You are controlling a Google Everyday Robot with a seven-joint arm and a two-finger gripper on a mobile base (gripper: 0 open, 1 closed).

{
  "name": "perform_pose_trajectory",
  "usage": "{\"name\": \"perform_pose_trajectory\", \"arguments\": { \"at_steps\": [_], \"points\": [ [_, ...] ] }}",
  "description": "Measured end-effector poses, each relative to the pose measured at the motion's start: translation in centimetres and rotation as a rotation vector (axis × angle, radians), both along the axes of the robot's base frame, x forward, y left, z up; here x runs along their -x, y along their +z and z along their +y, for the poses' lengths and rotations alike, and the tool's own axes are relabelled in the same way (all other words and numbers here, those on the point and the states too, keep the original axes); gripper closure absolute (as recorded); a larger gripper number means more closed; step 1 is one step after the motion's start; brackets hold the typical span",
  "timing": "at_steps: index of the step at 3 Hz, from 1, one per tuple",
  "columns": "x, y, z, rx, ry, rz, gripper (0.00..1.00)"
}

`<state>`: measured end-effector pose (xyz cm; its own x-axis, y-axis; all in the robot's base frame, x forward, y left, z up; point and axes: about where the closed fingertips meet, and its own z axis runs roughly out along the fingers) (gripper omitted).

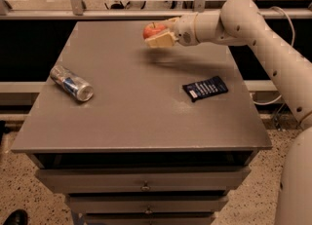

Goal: Move apple near redbull can

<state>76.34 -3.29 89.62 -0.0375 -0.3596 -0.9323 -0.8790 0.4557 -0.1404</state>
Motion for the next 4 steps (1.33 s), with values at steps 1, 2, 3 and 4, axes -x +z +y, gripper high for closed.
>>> {"name": "perform_pose_trajectory", "arguments": {
  "at_steps": [1,2,3,4],
  "points": [
    [2.9,0.1,2.0,0.012,0.058,-0.001,1.00],
    [7.5,-0.8,5.8,-0.019,0.156,0.014,1.00],
    [10.9,-1.6,8.0,-0.054,0.215,0.036,1.00],
    [14.2,-2.4,10.5,-0.091,0.288,0.061,1.00]
  ]
}}
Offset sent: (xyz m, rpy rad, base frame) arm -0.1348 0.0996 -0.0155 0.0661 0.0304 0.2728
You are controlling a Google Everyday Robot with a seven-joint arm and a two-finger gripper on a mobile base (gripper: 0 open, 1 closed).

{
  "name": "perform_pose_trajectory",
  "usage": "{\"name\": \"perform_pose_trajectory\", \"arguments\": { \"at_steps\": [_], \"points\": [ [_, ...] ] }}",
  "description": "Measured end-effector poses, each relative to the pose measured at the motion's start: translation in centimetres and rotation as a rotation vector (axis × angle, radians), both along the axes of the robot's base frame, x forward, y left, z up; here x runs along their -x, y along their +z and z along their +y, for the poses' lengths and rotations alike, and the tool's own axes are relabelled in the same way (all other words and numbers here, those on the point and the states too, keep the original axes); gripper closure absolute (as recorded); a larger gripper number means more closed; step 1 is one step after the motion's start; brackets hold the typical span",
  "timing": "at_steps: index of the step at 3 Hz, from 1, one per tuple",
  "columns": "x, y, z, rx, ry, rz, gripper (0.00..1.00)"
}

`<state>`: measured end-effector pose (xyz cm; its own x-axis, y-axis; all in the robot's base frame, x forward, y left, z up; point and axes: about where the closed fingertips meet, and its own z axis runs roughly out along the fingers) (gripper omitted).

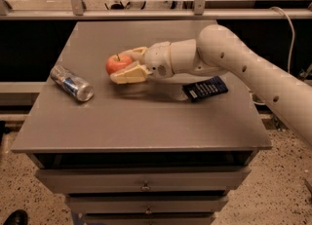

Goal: Move apple near redbull can

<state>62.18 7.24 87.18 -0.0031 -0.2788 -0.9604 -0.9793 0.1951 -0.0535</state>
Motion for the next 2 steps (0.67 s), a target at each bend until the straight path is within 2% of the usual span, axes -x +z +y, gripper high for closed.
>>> {"name": "perform_pose_trajectory", "arguments": {
  "at_steps": [1,2],
  "points": [
    [2.3,-0.7,1.7,-0.012,0.052,0.009,1.00],
    [3.5,-1.3,2.6,-0.007,0.087,0.003,0.97]
  ]
}}
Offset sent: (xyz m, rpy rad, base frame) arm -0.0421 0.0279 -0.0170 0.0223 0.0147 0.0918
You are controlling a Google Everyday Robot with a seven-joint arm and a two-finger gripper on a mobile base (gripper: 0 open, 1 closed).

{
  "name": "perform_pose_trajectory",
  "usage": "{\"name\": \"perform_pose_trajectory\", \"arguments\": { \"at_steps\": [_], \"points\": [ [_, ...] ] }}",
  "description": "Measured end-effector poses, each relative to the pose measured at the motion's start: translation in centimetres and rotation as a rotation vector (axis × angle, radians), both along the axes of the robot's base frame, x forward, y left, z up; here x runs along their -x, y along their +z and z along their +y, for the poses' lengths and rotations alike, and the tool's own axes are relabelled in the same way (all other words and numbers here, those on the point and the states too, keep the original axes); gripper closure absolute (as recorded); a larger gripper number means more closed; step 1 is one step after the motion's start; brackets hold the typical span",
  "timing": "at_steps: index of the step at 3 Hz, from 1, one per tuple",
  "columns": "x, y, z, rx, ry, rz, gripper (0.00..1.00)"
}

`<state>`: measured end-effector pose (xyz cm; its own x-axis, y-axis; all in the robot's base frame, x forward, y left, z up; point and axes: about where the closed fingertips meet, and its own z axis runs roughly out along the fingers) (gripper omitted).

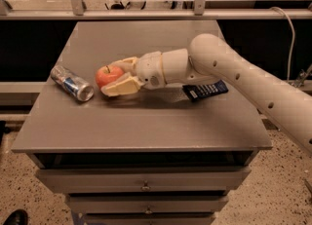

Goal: Move apple near redbull can

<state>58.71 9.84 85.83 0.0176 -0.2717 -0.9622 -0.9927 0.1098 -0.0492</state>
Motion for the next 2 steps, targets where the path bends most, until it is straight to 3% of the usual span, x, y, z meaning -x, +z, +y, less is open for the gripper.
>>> {"name": "perform_pose_trajectory", "arguments": {
  "at_steps": [2],
  "points": [
    [0.84,-0.84,0.28,0.037,0.043,-0.034,0.51]
  ]
}}
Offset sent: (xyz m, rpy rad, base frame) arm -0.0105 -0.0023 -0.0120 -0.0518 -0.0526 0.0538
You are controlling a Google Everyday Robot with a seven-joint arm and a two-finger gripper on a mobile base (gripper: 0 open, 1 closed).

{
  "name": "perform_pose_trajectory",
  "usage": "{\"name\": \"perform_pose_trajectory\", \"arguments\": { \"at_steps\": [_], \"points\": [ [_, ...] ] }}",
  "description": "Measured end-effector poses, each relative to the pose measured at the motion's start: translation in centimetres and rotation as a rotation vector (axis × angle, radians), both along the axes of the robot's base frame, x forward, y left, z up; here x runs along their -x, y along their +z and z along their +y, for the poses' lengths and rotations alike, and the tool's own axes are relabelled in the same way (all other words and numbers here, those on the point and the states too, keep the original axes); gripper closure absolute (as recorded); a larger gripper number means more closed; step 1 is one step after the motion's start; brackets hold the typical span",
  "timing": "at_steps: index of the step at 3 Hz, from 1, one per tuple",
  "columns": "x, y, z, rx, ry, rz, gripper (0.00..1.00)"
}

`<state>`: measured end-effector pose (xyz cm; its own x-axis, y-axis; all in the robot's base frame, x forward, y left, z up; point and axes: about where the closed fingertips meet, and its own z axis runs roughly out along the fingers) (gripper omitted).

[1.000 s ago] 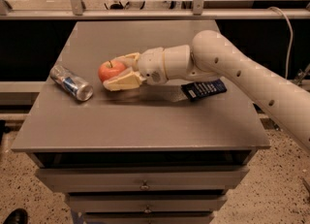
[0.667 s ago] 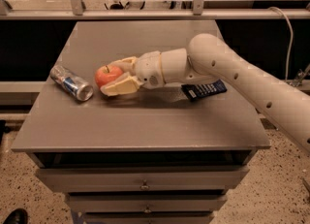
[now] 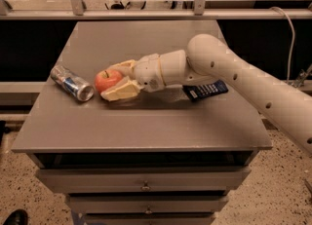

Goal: Move apple near redbull can

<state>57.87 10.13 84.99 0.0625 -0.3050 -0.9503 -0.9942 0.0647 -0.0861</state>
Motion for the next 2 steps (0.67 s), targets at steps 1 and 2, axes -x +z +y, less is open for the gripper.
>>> {"name": "perform_pose_trajectory", "arguments": {
  "at_steps": [1,2],
  "points": [
    [0.24,-0.26,0.00,0.007,0.014,-0.006,0.20],
    [0.28,-0.43,-0.02,0.008,0.018,-0.004,0.00]
  ]
}}
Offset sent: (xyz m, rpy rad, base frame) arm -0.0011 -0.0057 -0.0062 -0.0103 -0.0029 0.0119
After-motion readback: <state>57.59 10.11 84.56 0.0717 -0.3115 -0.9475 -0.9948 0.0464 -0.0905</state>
